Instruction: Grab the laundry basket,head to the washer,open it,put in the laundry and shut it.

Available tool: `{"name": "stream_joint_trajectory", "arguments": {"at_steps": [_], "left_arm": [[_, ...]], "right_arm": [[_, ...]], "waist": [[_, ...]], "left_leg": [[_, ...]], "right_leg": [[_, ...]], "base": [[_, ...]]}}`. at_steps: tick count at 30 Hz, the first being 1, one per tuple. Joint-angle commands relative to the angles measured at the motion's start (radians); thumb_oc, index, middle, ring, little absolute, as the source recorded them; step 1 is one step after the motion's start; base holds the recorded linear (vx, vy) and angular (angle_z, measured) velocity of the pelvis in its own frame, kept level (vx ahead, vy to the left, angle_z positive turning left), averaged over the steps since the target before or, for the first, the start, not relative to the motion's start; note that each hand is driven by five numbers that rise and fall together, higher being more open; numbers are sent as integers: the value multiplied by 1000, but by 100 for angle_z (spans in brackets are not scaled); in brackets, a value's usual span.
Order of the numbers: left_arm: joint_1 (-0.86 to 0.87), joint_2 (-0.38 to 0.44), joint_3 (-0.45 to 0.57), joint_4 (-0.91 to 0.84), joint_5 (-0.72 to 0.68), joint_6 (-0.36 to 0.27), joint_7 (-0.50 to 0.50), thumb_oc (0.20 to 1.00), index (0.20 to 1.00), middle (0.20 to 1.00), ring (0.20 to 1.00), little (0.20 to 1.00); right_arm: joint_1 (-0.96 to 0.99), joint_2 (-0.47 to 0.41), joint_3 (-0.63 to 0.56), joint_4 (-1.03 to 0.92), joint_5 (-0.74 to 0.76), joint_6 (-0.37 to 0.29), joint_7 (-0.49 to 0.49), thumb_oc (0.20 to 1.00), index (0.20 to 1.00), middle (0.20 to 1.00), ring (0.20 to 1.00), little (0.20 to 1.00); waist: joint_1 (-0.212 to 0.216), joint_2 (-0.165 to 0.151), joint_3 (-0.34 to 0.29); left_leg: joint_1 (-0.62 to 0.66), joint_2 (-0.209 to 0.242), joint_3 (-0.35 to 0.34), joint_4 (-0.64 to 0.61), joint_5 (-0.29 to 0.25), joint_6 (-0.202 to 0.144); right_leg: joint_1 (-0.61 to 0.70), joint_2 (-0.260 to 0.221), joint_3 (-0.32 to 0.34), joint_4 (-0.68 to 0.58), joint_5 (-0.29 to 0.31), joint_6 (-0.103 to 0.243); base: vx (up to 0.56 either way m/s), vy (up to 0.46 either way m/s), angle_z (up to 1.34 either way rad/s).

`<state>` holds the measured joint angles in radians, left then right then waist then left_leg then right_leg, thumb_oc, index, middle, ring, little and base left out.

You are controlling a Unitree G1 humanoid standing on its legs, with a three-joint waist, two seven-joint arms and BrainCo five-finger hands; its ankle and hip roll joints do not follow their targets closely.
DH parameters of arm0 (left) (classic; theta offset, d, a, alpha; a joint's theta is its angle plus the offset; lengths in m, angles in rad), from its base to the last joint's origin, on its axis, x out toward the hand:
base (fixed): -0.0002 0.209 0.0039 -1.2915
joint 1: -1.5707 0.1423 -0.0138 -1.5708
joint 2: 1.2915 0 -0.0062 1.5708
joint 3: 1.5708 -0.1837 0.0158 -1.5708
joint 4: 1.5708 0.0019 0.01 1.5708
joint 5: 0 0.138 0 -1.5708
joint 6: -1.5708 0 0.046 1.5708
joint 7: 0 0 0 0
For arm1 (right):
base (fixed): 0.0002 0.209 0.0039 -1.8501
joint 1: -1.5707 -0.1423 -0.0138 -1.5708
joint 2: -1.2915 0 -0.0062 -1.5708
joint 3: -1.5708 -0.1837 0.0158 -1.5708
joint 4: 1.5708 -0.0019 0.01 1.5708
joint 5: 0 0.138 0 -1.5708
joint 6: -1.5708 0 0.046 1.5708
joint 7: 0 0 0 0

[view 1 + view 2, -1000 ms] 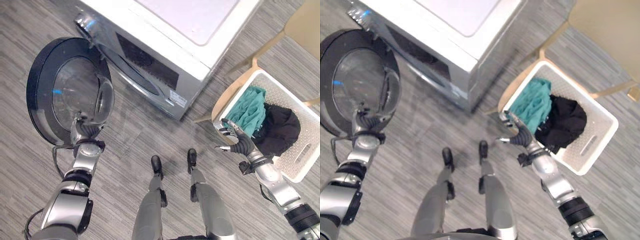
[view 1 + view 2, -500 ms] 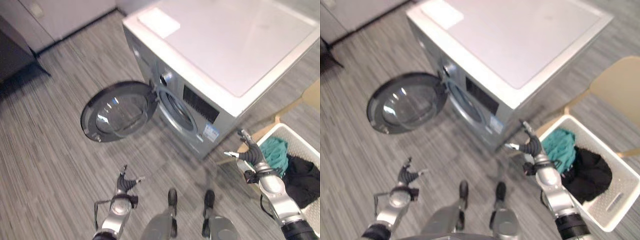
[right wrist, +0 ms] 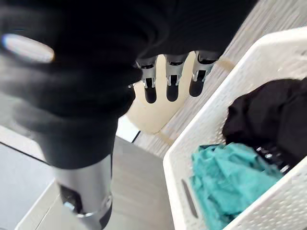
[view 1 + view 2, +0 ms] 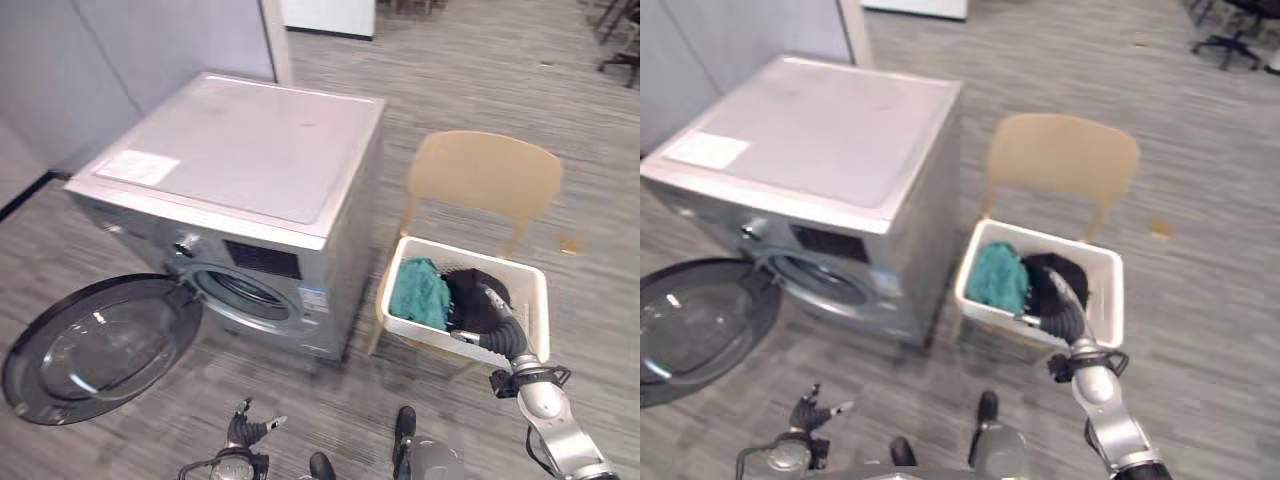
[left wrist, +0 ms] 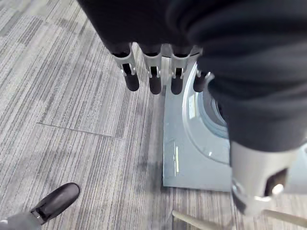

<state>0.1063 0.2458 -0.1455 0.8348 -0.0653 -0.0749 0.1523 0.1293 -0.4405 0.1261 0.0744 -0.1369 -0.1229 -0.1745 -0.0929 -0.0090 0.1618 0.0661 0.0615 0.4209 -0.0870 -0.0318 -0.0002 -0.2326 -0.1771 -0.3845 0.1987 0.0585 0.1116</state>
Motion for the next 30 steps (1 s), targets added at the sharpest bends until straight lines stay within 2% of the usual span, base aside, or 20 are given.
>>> {"name": "stream_joint_trajectory", "arguments": {"at_steps": [1,3,4,5,6,7,8,9,11,12,13,15,17,19,23,30], "left_arm": [[-23,22,-4,0,19,-11,18,1000,1000,1000,1000,1000],[-27,18,-9,6,22,-13,15,1000,1000,1000,1000,1000],[-31,9,-15,13,17,-16,13,1000,1000,1000,1000,1000],[-32,8,-14,14,17,-16,14,1000,1000,1000,1000,1000],[-36,3,-21,12,8,-22,17,1000,1000,1000,1000,1000],[-40,2,-29,8,-5,-28,16,1000,1000,1000,1000,1000],[-44,-1,-36,3,-10,-27,8,1000,1000,1000,1000,1000],[-43,-3,-42,4,-14,-31,4,1000,1000,1000,1000,1000],[-46,-5,-56,7,-15,-33,4,1000,1000,1000,1000,1000],[-47,-6,-55,7,-15,-33,4,1000,1000,1000,1000,1000],[-57,-2,-63,10,-19,-36,2,1000,1000,1000,1000,1000],[-66,5,-70,11,-25,-40,4,1000,1000,1000,1000,1000],[-72,8,-73,16,-26,-39,3,1000,1000,1000,1000,1000],[-78,10,-78,27,-22,-38,1,1000,1000,1000,1000,1000],[-78,19,-84,33,-7,-38,-3,1000,1000,1000,1000,1000],[-115,77,-92,21,-11,-48,9,1000,1000,1000,1000,1000]], "right_arm": [[-46,-42,-40,-111,-46,-52,-36,1000,1000,1000,1000,1000],[-46,-63,-45,-127,-49,-62,-43,1000,1000,1000,1000,1000],[-64,-94,-33,-139,-48,-62,-34,1000,1000,1000,1000,1000],[-65,-95,-32,-138,-47,-62,-34,1000,1000,1000,1000,1000],[-83,-109,-14,-132,-42,-67,-29,1000,1000,1000,1000,1000],[-105,-124,3,-125,-34,-65,-25,1000,1000,1000,1000,1000],[-121,-143,12,-124,-36,-63,-17,1000,1000,1000,1000,1000],[-132,-157,26,-122,-39,-63,-10,1000,1000,1000,1000,1000],[-162,-187,49,-107,-48,-61,-5,1000,1000,1000,1000,1000],[-163,-187,49,-106,-48,-61,-5,1000,1000,1000,1000,1000],[-199,-208,81,-81,-48,-60,0,1000,1000,1000,1000,1000],[-235,-228,113,-55,-49,-59,3,1000,1000,1000,1000,1000],[-253,-241,132,-35,-48,-56,9,1000,1000,1000,1000,1000],[-264,-244,146,-3,-50,-50,15,1000,1000,1000,1000,1000],[-297,-238,179,52,-84,-32,20,1000,1000,1000,1000,1000],[-469,-175,313,236,-149,-4,-7,1000,1000,1000,1000,1000]], "waist": [[-9,25,19],[-18,21,20],[-14,17,27],[-14,19,28],[-8,20,35],[6,17,41],[17,-1,46],[31,-10,51],[49,-22,64],[49,-22,65],[72,-27,78],[96,-26,96],[107,-21,99],[110,-17,100],[114,-10,93],[160,-36,139]], "left_leg": [[67,-22,-70,123,-135,-3],[34,1,-54,213,-150,-20],[-7,37,-55,338,-131,-35],[-10,40,-54,344,-134,-37],[-33,51,-73,385,-99,-53],[-66,46,-112,400,-86,-53],[-116,27,-140,394,-67,-42],[-148,15,-173,379,-84,-39],[-202,14,-219,337,-72,-44],[-201,13,-218,336,-72,-44],[-243,14,-258,270,-8,-59],[-273,15,-309,216,51,-77],[-275,21,-337,172,75,-84],[-274,29,-341,161,84,-85],[-247,8,-342,153,64,-67],[-307,-23,-316,208,29,-29]], "right_leg": [[59,56,78,-53,-85,30],[83,73,98,-98,-83,15],[109,98,117,-135,-82,-1],[110,100,118,-137,-81,-2],[117,116,131,-151,-87,-14],[124,124,144,-165,-89,-18],[120,113,148,-181,-73,-26],[126,110,161,-190,-74,-22],[142,105,180,-202,-73,-15],[142,105,180,-202,-73,-15],[154,112,201,-210,-75,-13],[169,124,217,-211,-84,-15],[175,131,228,-207,-94,-16],[181,125,230,-196,-106,-15],[193,102,241,-175,-123,-5],[98,66,298,-118,-99,16]], "base": [[156,-240,-12],[134,-202,4],[137,-198,-20],[121,-154,-46],[42,-48,-56],[-30,-81,-68],[-21,-55,-72],[2,-35,-62],[86,14,-48],[90,32,-40],[78,30,-41],[94,63,-46],[83,79,-40],[118,157,-16],[147,217,-5],[-12,157,-23]]}}
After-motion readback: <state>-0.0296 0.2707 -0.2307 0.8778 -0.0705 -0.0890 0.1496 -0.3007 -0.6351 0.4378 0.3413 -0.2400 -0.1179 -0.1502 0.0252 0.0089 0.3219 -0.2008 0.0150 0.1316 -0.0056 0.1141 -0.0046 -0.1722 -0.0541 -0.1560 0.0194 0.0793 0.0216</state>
